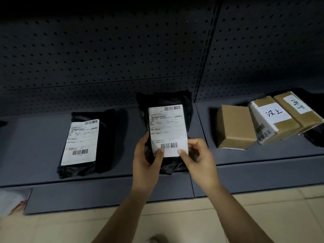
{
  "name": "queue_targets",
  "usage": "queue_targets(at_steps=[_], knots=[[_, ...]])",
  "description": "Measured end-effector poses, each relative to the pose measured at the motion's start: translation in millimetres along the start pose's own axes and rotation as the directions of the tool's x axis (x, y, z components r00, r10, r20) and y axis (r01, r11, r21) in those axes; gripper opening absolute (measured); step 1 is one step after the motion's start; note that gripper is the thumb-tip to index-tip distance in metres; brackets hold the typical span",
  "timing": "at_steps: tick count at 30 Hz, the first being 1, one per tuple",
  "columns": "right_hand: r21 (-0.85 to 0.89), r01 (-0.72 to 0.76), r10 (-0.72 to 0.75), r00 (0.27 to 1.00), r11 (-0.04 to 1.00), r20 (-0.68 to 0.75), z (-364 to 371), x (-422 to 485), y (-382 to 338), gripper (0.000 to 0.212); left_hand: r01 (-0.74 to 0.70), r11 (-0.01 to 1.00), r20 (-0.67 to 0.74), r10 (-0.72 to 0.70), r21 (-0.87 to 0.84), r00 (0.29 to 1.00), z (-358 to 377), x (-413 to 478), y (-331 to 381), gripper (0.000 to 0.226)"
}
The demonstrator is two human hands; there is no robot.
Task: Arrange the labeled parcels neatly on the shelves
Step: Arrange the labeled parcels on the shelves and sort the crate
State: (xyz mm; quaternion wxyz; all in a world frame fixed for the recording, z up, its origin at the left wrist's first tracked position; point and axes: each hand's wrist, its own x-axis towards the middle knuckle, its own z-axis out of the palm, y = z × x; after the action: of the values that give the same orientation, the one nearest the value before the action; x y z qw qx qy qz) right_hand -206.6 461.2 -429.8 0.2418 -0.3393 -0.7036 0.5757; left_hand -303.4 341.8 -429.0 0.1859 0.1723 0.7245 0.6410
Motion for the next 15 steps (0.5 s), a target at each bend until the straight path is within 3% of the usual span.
queue_targets(at_steps=[6,10,12,15], knots=[[-0.239,-0.026,0.066,0.985,0.971,0.160,41.4,16.0,13.3,0.021,0.084,0.949,0.050,-0.104,0.303,0.993,-42.5,22.0,-37.3,0.061],[-0.378,-0.035,0.100,0.983,0.925,0.154,47.6,14.8,15.2,0.024,0.130,0.881,0.088,-0.190,0.456,0.978,-47.7,29.1,-44.0,0.072],[-0.416,-0.018,0.081,0.988,0.909,0.133,41.2,11.8,11.0,0.029,0.118,0.847,0.039,-0.162,0.519,0.986,-44.7,24.6,-30.4,0.068],[-0.501,0.052,0.002,0.994,0.864,0.107,19.7,6.2,3.1,0.033,-0.028,0.807,0.011,0.027,0.590,1.000,-37.9,15.0,-12.6,0.055]])
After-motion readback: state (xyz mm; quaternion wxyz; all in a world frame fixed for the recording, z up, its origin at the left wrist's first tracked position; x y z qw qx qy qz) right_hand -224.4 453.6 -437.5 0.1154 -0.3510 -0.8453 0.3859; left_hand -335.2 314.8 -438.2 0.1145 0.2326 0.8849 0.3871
